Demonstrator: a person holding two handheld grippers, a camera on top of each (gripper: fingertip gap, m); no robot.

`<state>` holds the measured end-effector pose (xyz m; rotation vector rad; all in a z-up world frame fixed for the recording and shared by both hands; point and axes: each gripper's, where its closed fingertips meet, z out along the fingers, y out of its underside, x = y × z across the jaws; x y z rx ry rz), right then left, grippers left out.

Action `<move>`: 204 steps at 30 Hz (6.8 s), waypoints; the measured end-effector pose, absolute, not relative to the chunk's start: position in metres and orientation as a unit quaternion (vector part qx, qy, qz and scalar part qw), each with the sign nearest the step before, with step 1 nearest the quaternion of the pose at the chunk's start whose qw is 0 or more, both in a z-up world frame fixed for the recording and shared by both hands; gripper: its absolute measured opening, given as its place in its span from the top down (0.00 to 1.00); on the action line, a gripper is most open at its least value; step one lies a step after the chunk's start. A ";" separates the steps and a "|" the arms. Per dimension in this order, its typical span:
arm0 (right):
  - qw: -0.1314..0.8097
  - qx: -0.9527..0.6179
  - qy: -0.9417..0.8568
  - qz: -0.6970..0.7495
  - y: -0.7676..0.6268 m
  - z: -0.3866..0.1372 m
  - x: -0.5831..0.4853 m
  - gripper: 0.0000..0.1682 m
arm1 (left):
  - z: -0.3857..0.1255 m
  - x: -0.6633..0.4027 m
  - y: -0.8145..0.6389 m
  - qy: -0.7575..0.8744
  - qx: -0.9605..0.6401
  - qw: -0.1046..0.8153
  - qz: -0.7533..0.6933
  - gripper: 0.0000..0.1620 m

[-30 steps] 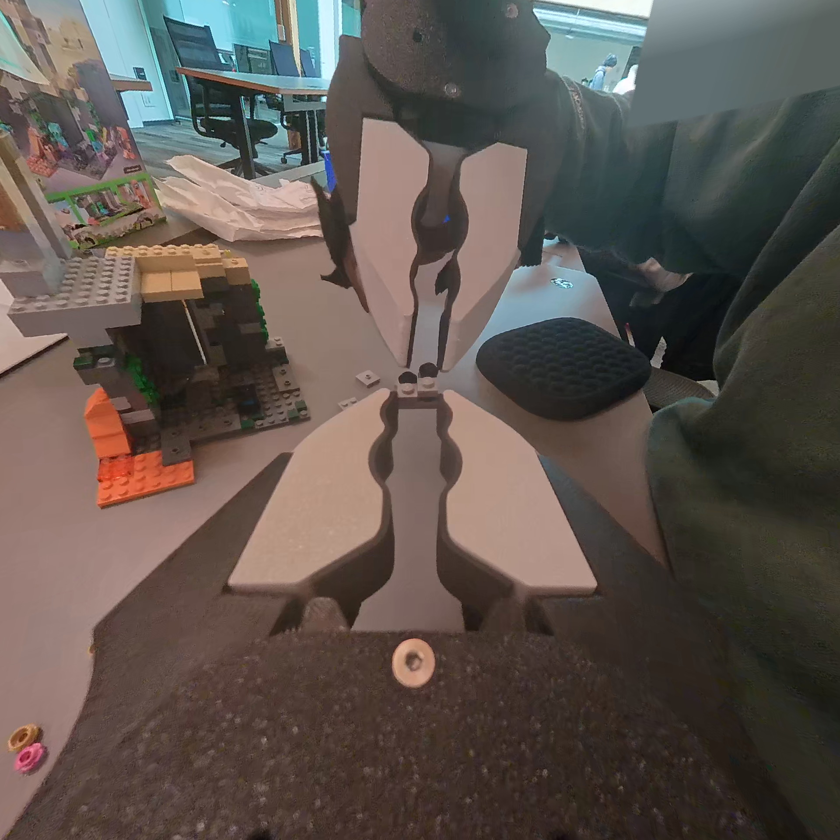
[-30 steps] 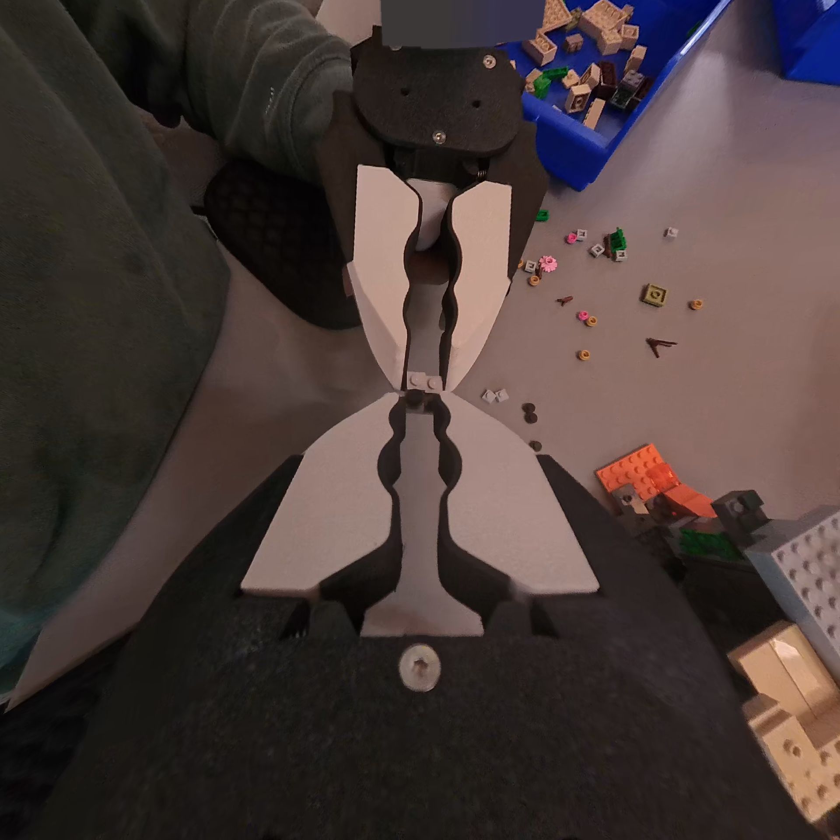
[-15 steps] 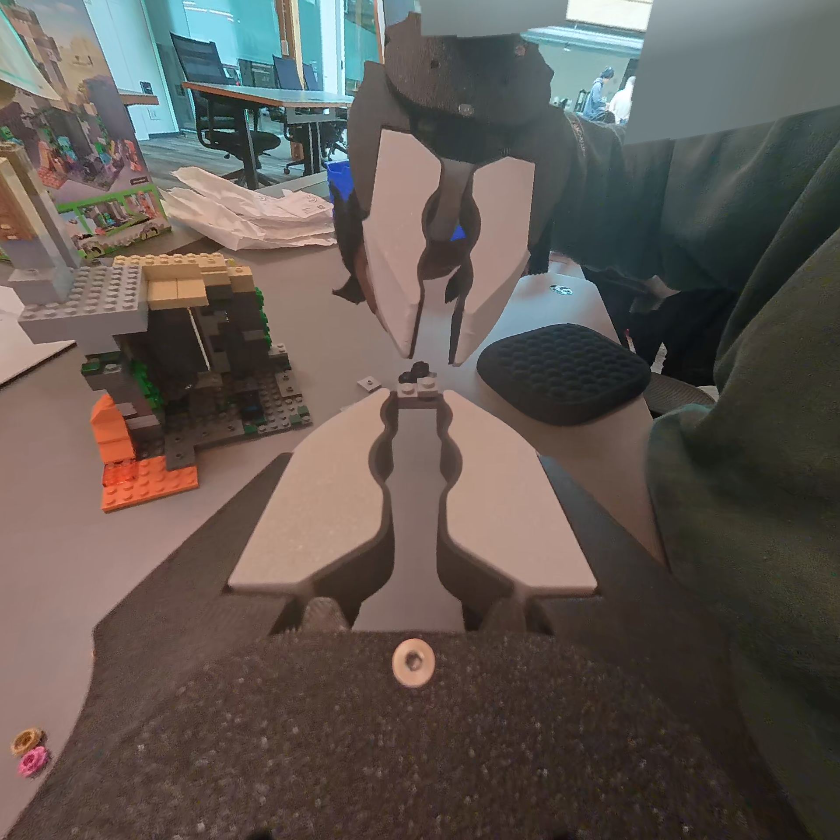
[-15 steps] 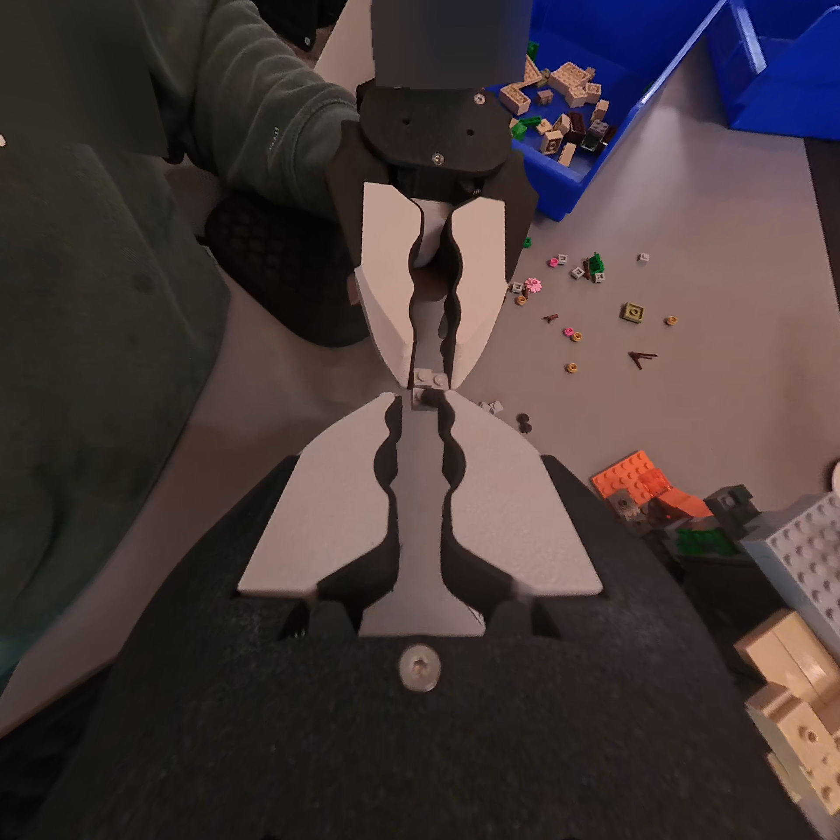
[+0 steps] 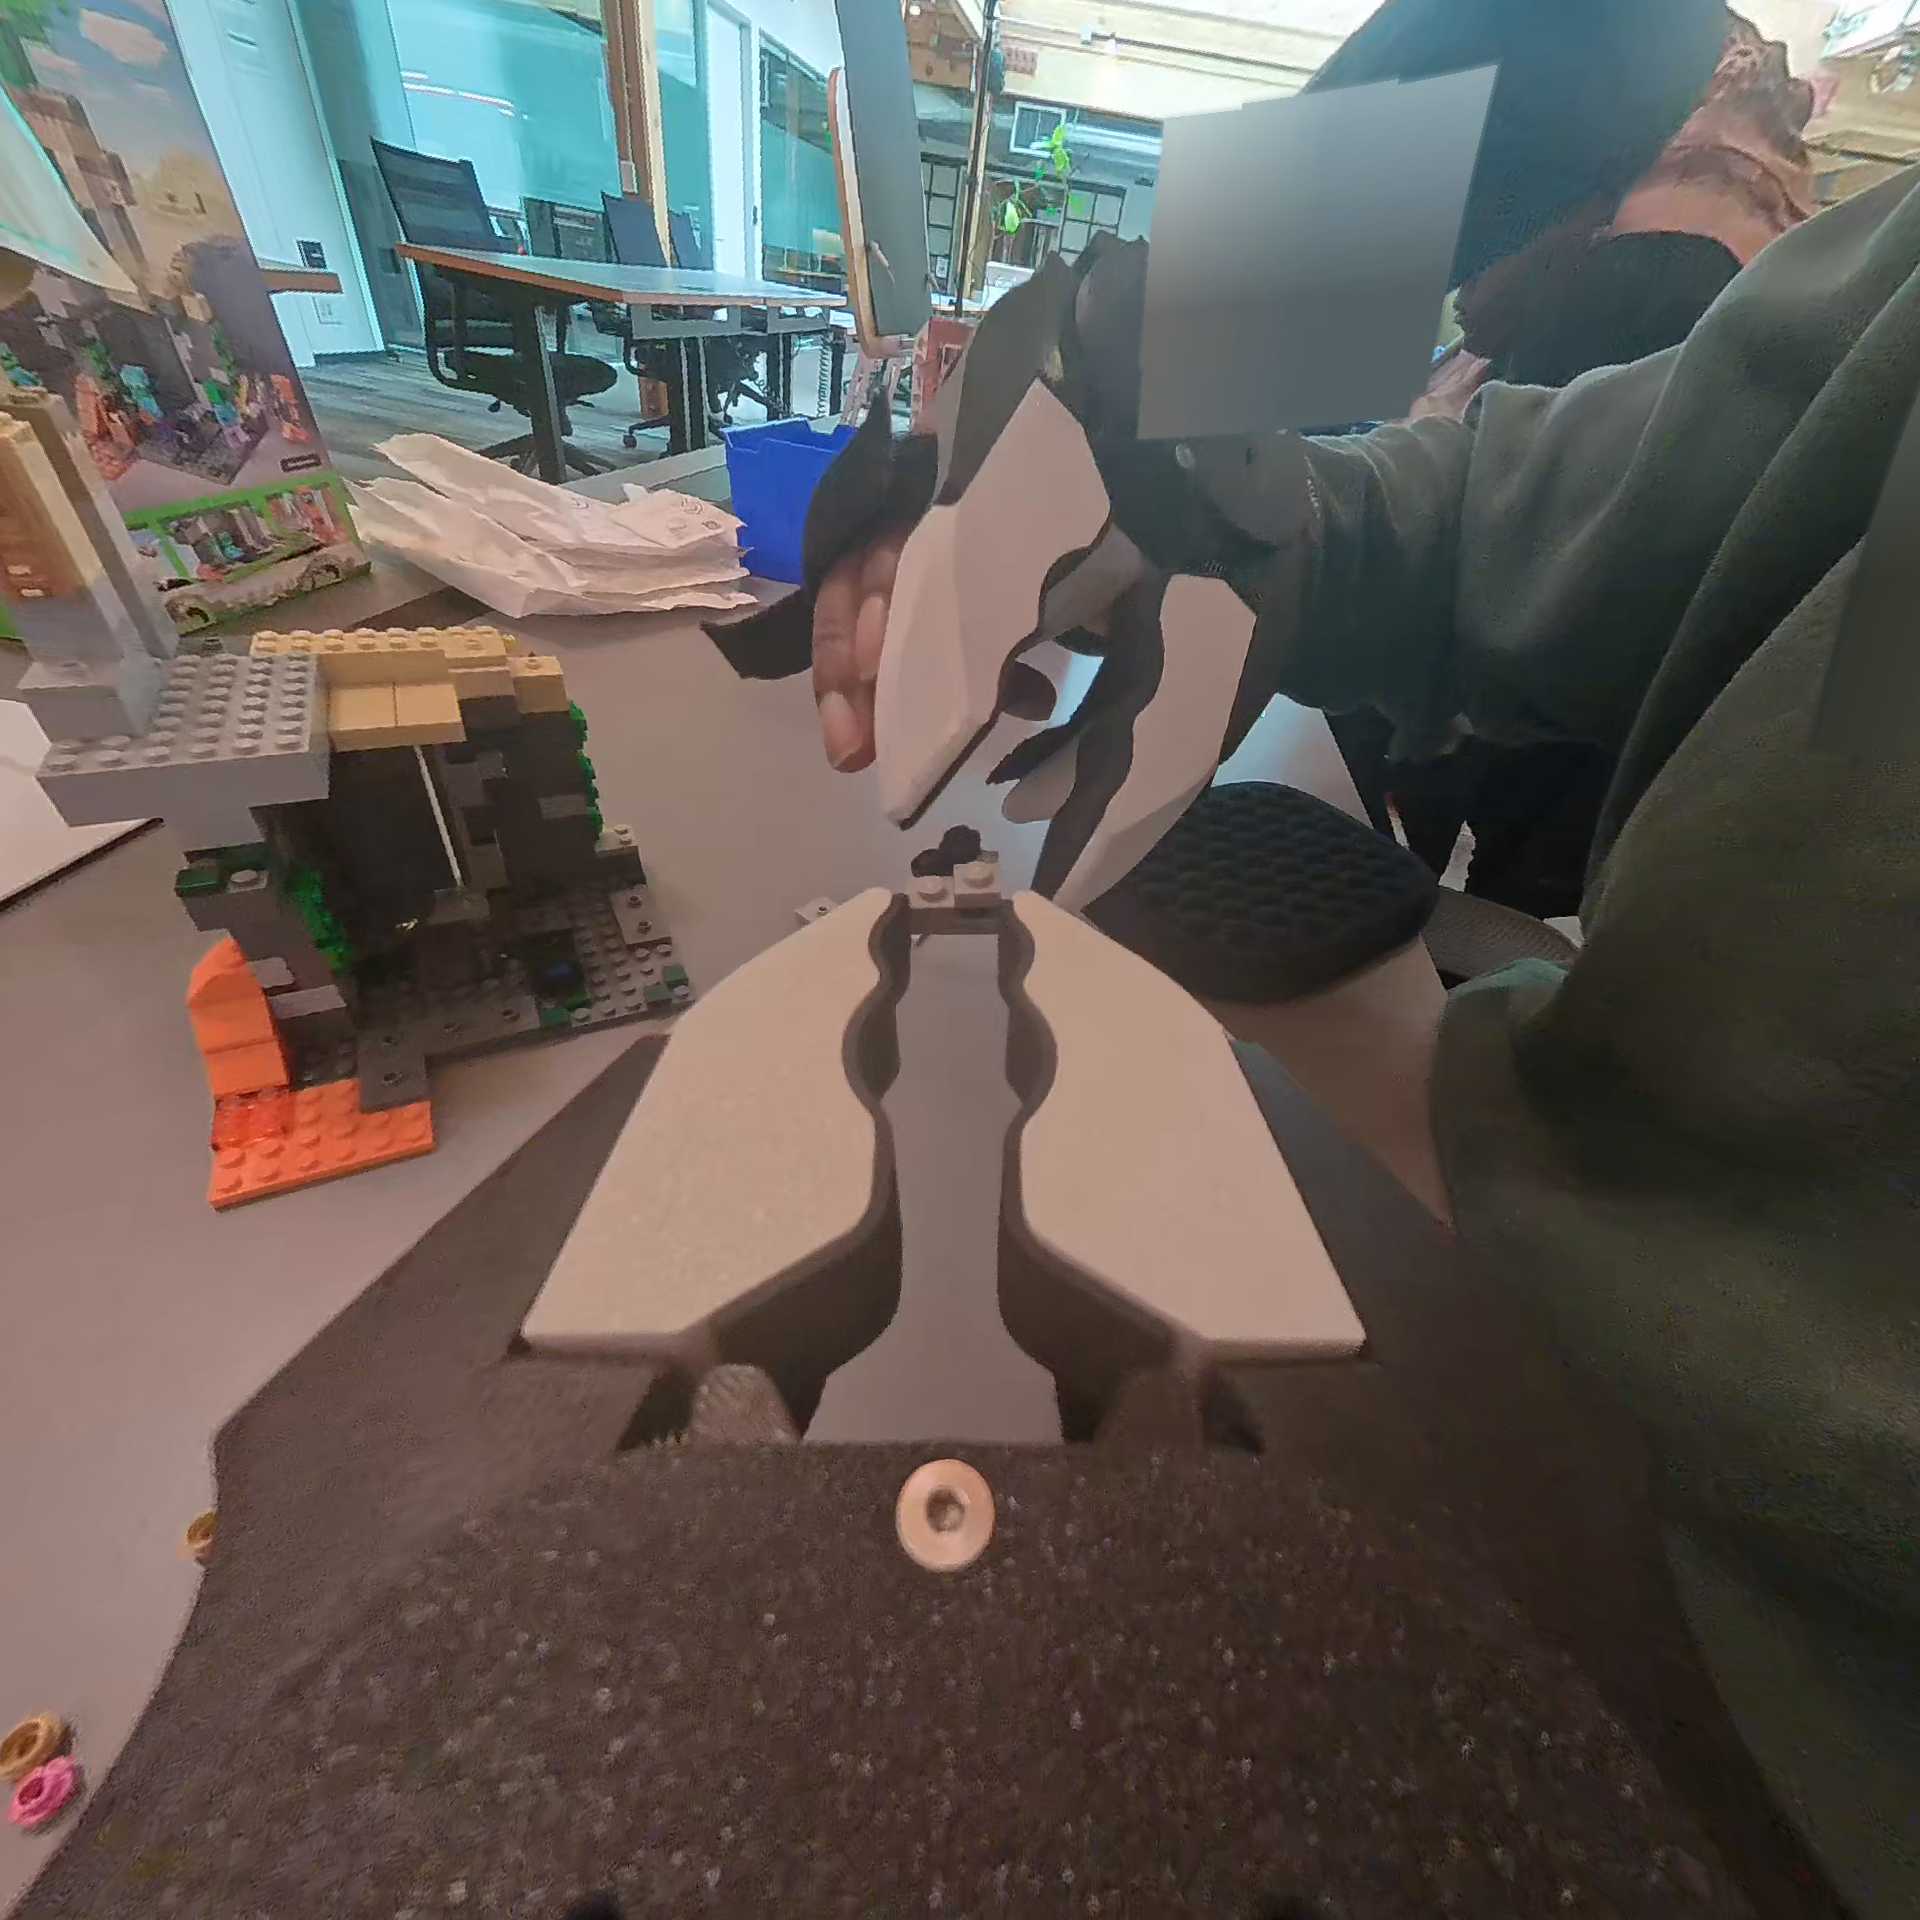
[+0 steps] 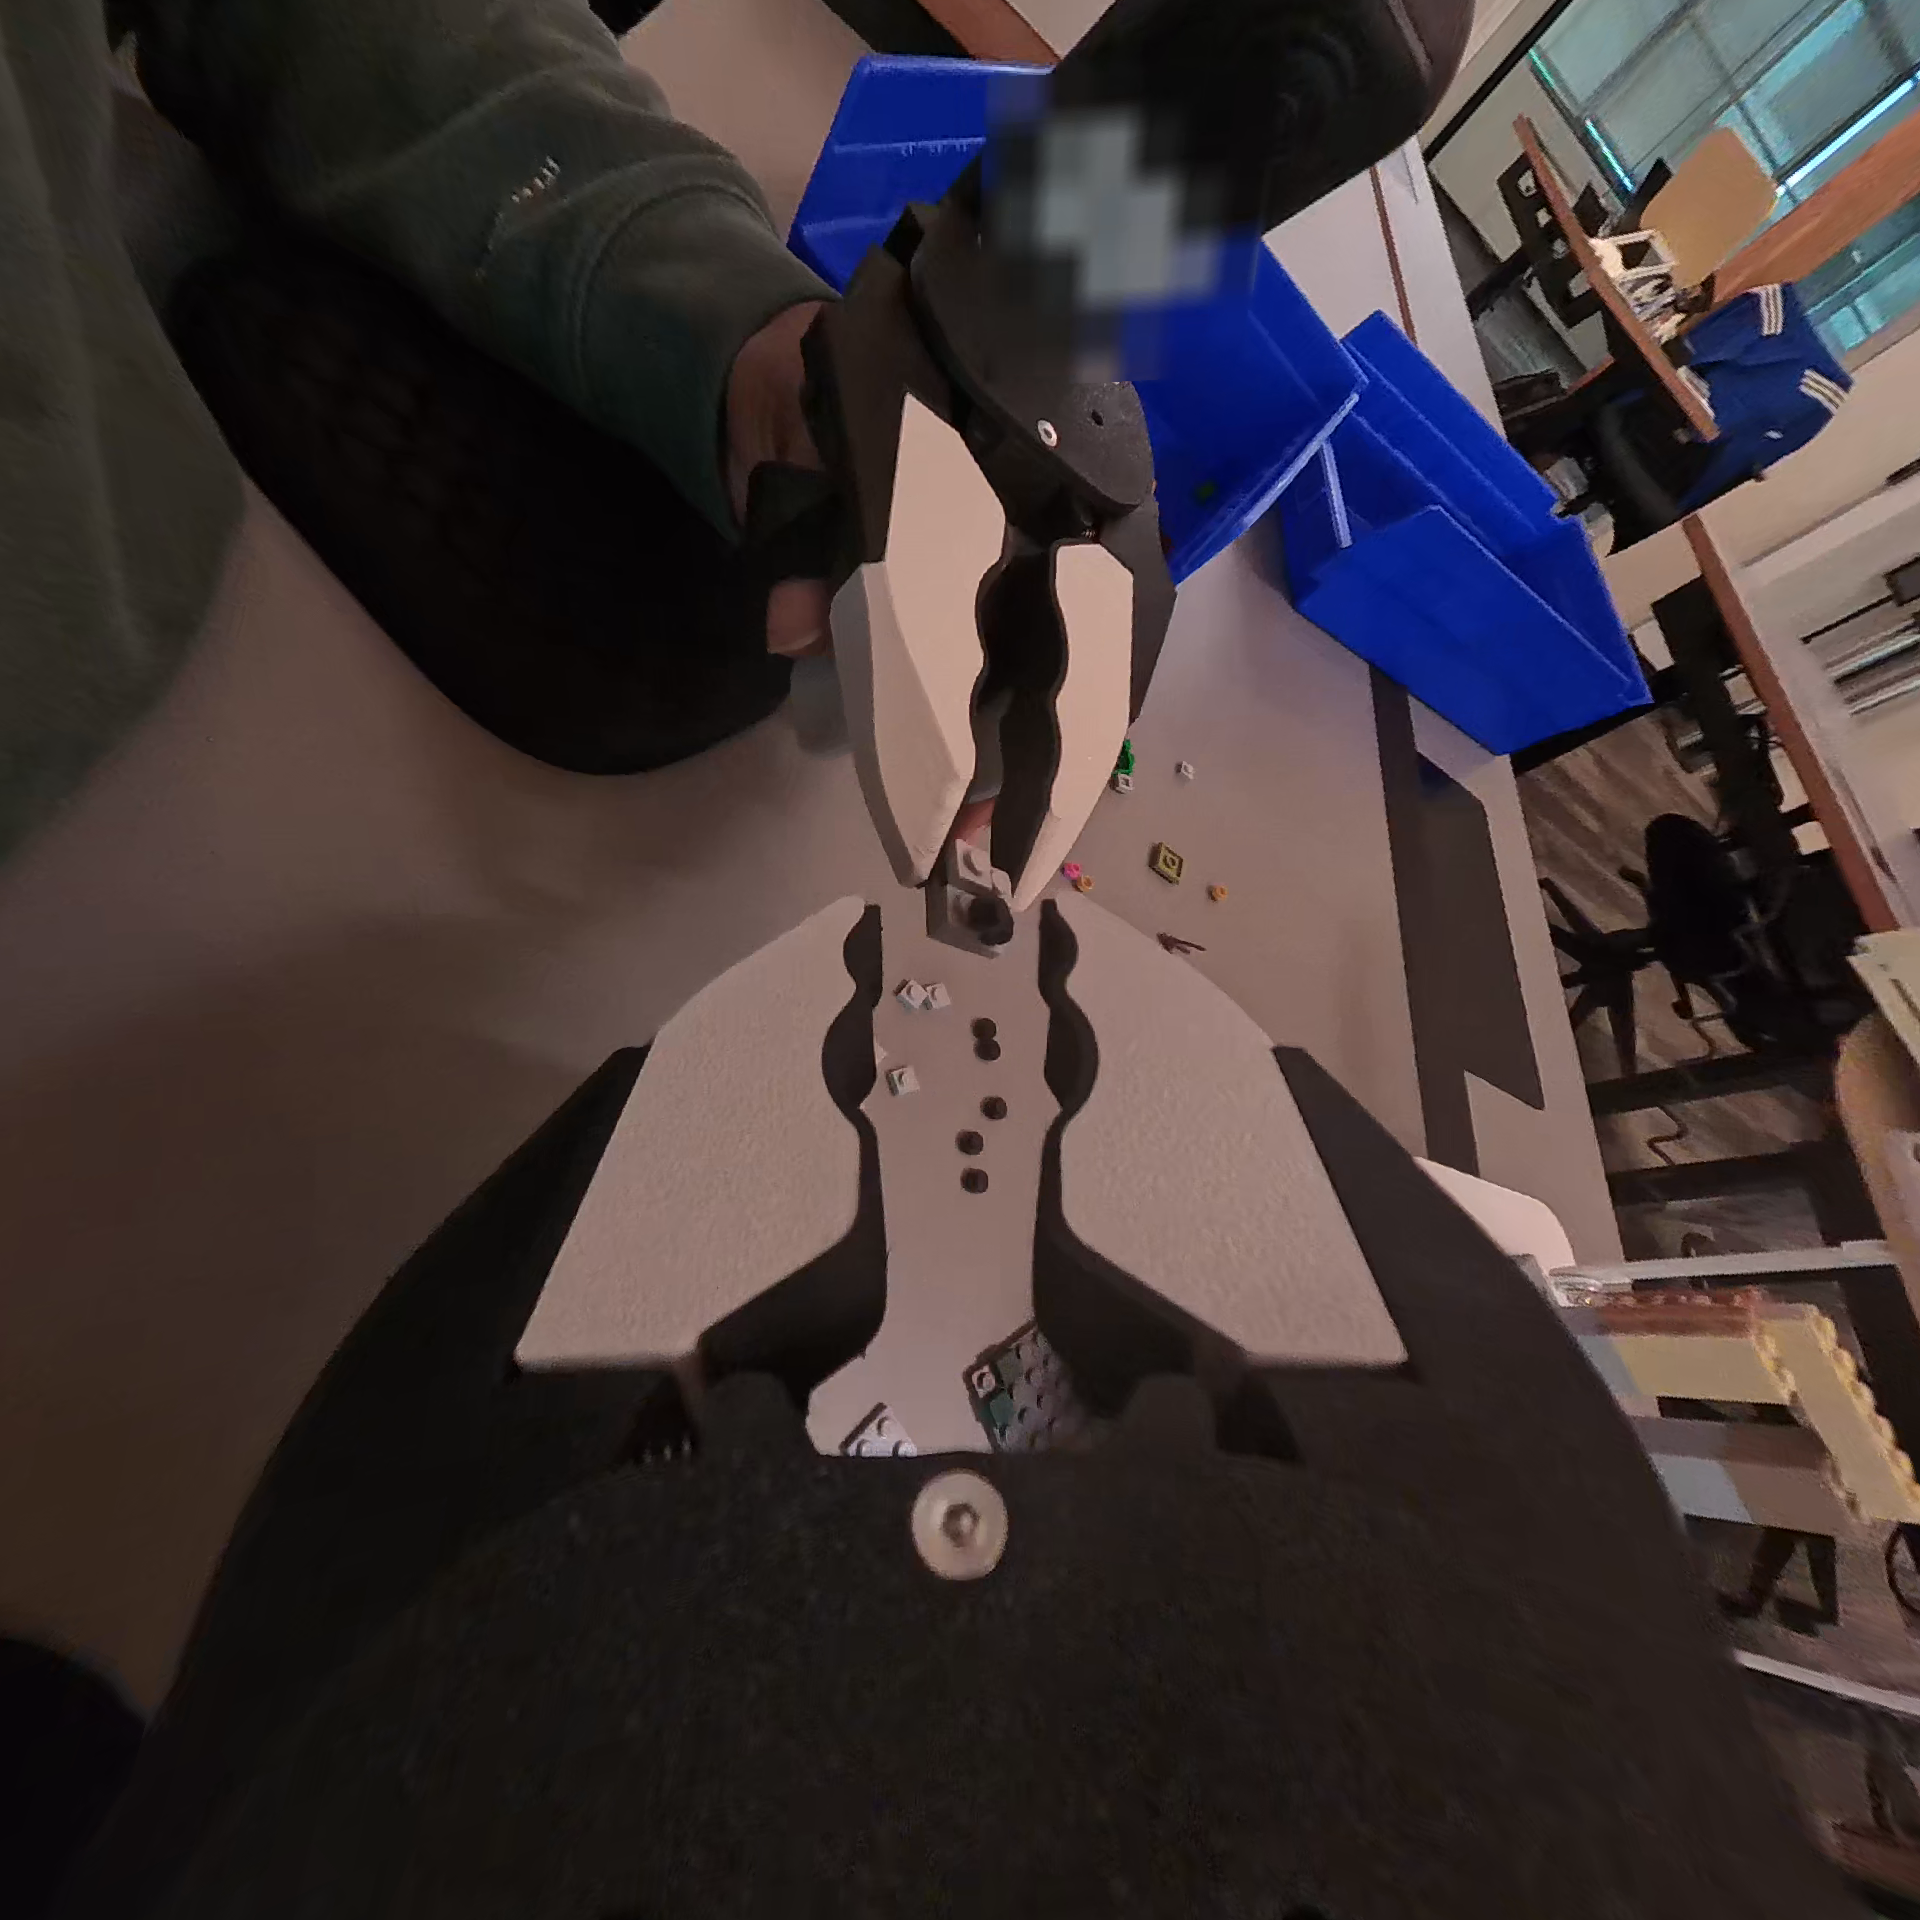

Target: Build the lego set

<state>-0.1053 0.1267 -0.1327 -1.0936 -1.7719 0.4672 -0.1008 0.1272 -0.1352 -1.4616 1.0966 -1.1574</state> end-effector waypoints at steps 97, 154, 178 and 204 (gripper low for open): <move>0.184 -0.655 -0.697 0.225 0.127 -0.246 -0.122 0.92 | -0.166 -0.131 0.171 0.495 -0.615 0.517 -0.331 0.90; 0.196 -0.595 -0.745 0.227 0.137 -0.147 -0.118 0.95 | -0.152 -0.116 0.132 0.536 -0.535 0.513 -0.405 0.90; 0.175 -0.572 -0.767 0.231 0.125 -0.140 -0.117 0.94 | -0.145 -0.115 0.121 0.545 -0.513 0.517 -0.415 0.90; 0.590 -0.300 -0.748 0.044 0.104 -0.127 -0.122 0.75 | -0.126 -0.116 0.104 0.534 -0.514 0.454 -0.494 0.90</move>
